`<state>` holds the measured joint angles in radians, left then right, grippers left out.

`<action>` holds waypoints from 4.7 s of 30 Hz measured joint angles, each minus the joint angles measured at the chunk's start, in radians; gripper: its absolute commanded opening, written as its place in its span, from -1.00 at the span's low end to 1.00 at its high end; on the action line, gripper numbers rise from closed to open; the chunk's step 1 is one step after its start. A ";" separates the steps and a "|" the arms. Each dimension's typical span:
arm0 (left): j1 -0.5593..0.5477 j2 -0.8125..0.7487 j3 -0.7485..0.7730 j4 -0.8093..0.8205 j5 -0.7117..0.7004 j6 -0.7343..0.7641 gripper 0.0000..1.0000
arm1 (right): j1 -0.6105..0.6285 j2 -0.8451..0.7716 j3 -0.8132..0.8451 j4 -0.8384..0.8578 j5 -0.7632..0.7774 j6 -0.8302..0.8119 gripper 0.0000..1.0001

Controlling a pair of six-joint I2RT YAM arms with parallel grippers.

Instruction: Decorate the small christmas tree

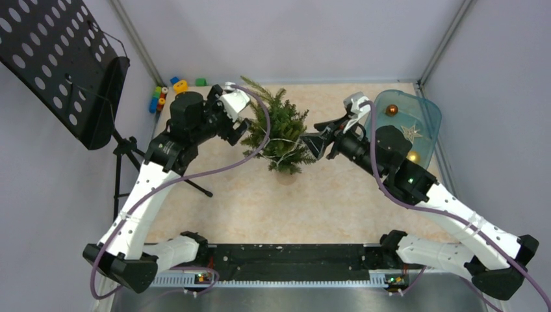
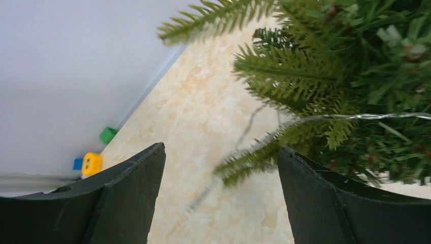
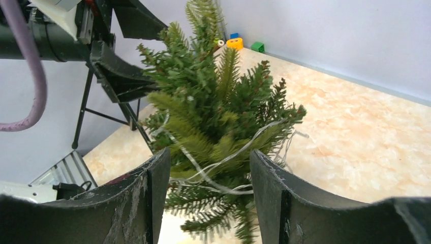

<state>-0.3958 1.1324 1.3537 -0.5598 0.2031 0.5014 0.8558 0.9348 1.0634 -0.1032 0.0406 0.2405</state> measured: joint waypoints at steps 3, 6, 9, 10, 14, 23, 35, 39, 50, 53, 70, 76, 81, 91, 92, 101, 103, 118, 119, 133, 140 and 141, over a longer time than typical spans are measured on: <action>0.003 -0.017 -0.022 -0.006 0.066 0.004 0.78 | 0.000 0.000 0.000 -0.010 0.006 -0.006 0.22; 0.003 -0.041 -0.029 -0.046 0.137 0.014 0.81 | 0.000 0.000 0.001 -0.020 0.016 -0.013 0.25; 0.003 -0.075 -0.029 -0.084 0.195 0.026 0.82 | 0.000 0.002 0.014 -0.037 0.029 -0.019 0.28; 0.003 -0.087 -0.029 -0.095 0.208 0.028 0.82 | 0.000 0.005 0.020 -0.041 0.035 -0.022 0.28; 0.004 -0.124 -0.027 -0.138 0.245 0.033 0.82 | -0.002 0.023 0.051 -0.062 0.055 -0.031 0.30; 0.063 -0.142 -0.023 -0.113 0.157 -0.047 0.88 | -0.081 0.094 0.262 -0.222 0.066 -0.067 0.53; 0.248 -0.186 -0.172 0.075 0.101 -0.233 0.85 | -0.862 0.369 0.402 -0.301 -0.248 -0.017 0.75; 0.310 -0.211 -0.307 0.148 0.097 -0.243 0.84 | -1.014 0.460 0.275 -0.282 -0.299 -0.002 0.73; 0.332 -0.171 -0.518 0.220 0.119 -0.211 0.78 | -1.053 0.817 0.220 -0.019 -0.172 -0.143 0.66; 0.332 -0.166 -0.511 0.211 0.123 -0.211 0.76 | -1.055 0.925 0.251 0.023 -0.116 -0.129 0.61; 0.343 -0.138 -0.484 0.179 0.182 -0.207 0.72 | -1.070 1.139 0.353 0.172 -0.028 0.140 0.52; 0.346 -0.137 -0.473 0.165 0.192 -0.207 0.72 | -1.088 1.194 0.389 0.188 -0.042 0.185 0.44; 0.347 -0.128 -0.470 0.161 0.203 -0.207 0.72 | -1.090 1.230 0.408 0.188 -0.087 0.208 0.43; 0.349 -0.126 -0.469 0.149 0.212 -0.207 0.72 | -1.094 1.253 0.422 0.220 -0.108 0.215 0.21; 0.349 -0.126 -0.469 0.148 0.212 -0.207 0.72 | -1.094 1.257 0.425 0.222 -0.114 0.214 0.17; 0.355 -0.126 -0.468 0.143 0.236 -0.207 0.72 | -1.094 1.277 0.457 0.206 -0.156 0.206 -0.32; 0.355 -0.126 -0.468 0.140 0.239 -0.206 0.73 | -1.094 1.277 0.457 0.206 -0.163 0.199 -0.45; 0.355 -0.126 -0.463 0.135 0.254 -0.205 0.74 | -1.088 0.935 0.237 0.196 -0.175 0.182 -0.72; 0.355 -0.127 -0.463 0.134 0.253 -0.203 0.74 | -1.083 0.896 0.231 0.184 -0.174 0.176 -0.72; 0.355 -0.149 -0.458 0.126 0.258 -0.185 0.75 | -0.923 0.375 0.204 0.024 -0.387 0.069 -0.80; 0.355 -0.148 -0.456 0.096 0.285 -0.163 0.77 | -0.789 0.156 0.109 0.117 -0.538 0.095 -0.84; 0.355 -0.148 -0.454 0.088 0.288 -0.159 0.77 | -0.777 0.145 0.110 0.135 -0.573 0.105 -0.84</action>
<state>-0.0406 0.9840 0.9001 -0.4721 0.4911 0.3428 0.0784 1.0794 1.1732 0.0322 -0.5320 0.3454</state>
